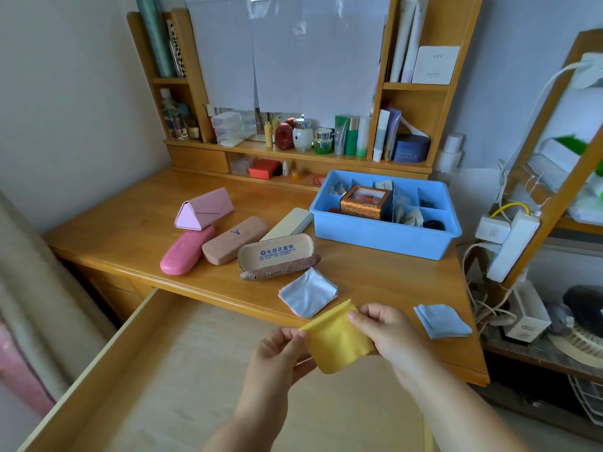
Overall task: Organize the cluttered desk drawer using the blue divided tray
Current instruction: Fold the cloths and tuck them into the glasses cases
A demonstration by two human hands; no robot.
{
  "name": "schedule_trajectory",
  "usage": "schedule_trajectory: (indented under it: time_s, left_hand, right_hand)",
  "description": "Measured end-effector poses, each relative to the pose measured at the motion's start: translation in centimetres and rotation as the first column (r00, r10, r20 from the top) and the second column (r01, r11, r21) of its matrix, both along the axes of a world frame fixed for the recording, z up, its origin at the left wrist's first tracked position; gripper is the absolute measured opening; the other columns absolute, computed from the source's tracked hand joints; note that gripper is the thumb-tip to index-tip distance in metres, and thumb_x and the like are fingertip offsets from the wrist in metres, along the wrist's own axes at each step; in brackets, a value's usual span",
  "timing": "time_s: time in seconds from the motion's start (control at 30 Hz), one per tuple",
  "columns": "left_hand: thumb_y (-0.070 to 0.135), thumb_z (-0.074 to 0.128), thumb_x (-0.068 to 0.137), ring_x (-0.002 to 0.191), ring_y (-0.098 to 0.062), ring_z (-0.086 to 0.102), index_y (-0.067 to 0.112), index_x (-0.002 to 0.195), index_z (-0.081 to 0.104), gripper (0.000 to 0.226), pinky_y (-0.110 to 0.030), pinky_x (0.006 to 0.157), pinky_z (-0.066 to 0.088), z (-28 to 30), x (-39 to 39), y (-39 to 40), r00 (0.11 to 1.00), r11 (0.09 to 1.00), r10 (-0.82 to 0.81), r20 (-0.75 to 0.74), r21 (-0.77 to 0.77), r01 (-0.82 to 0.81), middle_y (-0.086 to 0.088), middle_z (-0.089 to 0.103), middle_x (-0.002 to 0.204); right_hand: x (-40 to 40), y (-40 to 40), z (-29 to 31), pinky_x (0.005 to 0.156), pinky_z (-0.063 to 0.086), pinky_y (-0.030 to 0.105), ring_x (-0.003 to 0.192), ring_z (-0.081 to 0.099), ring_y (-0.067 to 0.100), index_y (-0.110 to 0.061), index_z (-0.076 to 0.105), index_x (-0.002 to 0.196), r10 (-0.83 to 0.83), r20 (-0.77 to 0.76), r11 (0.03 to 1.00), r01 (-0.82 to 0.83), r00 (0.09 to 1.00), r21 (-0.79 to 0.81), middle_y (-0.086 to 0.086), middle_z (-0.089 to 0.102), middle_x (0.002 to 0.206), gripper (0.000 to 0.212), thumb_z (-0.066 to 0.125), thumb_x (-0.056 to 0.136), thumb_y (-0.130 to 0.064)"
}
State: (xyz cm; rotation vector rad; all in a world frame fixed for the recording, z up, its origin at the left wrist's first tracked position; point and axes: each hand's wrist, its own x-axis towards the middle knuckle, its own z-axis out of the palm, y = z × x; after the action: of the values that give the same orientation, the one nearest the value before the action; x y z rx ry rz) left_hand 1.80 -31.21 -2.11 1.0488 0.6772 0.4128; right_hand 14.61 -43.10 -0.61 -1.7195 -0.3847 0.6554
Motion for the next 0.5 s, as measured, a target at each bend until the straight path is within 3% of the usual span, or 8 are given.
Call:
schedule_trajectory:
  time_s: [0.13, 0.23, 0.4, 0.5]
  left_hand:
    - [-0.002, 0.059, 0.088, 0.055, -0.016, 0.061, 0.009, 0.084, 0.05, 0.014, -0.029, 0.055, 0.057, 0.7, 3.0, 2.5, 0.983, 0.956, 0.182, -0.02, 0.238, -0.172, -0.006, 0.06, 0.062]
    - [-0.003, 0.06, 0.086, 0.045, -0.014, 0.061, 0.011, 0.084, 0.047, 0.019, -0.03, 0.051, 0.057, 0.3, 5.3, 5.1, 0.974, 0.88, 0.222, -0.046, 0.439, -0.18, 0.002, 0.059, 0.053]
    - [0.005, 0.063, 0.083, 0.057, -0.019, 0.065, 0.026, 0.082, 0.046, 0.027, -0.042, 0.056, 0.057, -1.5, 6.9, 7.9, 0.947, 0.748, 0.286, -0.15, 0.652, -0.122, 0.0, 0.065, 0.063]
    - [0.007, 0.066, 0.08, 0.055, -0.004, 0.055, 0.029, 0.081, 0.046, 0.03, -0.026, 0.051, 0.047, -2.7, 7.0, 8.4, 0.939, 0.618, 0.303, -0.165, 0.784, -0.062, 0.008, 0.056, 0.06]
  right_hand:
    - [2.8, 3.8, 0.5, 0.052, 0.037, 0.018, 0.06, 0.051, 0.009, -0.018, 0.063, 0.073, -0.046, 0.287, 0.993, 0.076, 0.957, -0.095, -0.005, 0.061, 0.065, 0.014, 0.068, 0.085, -0.024]
    - [5.3, 7.3, 0.2, 0.049, 0.035, 0.02, 0.062, 0.054, 0.007, -0.026, 0.058, 0.072, 0.019, 0.491, 0.963, 0.117, 0.871, -0.245, -0.01, 0.06, 0.067, 0.017, 0.067, 0.084, -0.033]
    - [7.0, 10.2, -1.3, 0.049, 0.034, 0.024, 0.064, 0.052, 0.009, -0.029, 0.053, 0.072, 0.129, 0.615, 0.9, 0.169, 0.778, -0.402, -0.011, 0.053, 0.064, 0.022, 0.065, 0.084, -0.043]
    - [7.3, 10.8, -2.3, 0.049, 0.035, 0.025, 0.066, 0.053, 0.011, -0.027, 0.052, 0.073, 0.179, 0.636, 0.857, 0.198, 0.751, -0.475, -0.01, 0.054, 0.067, 0.026, 0.064, 0.082, -0.048]
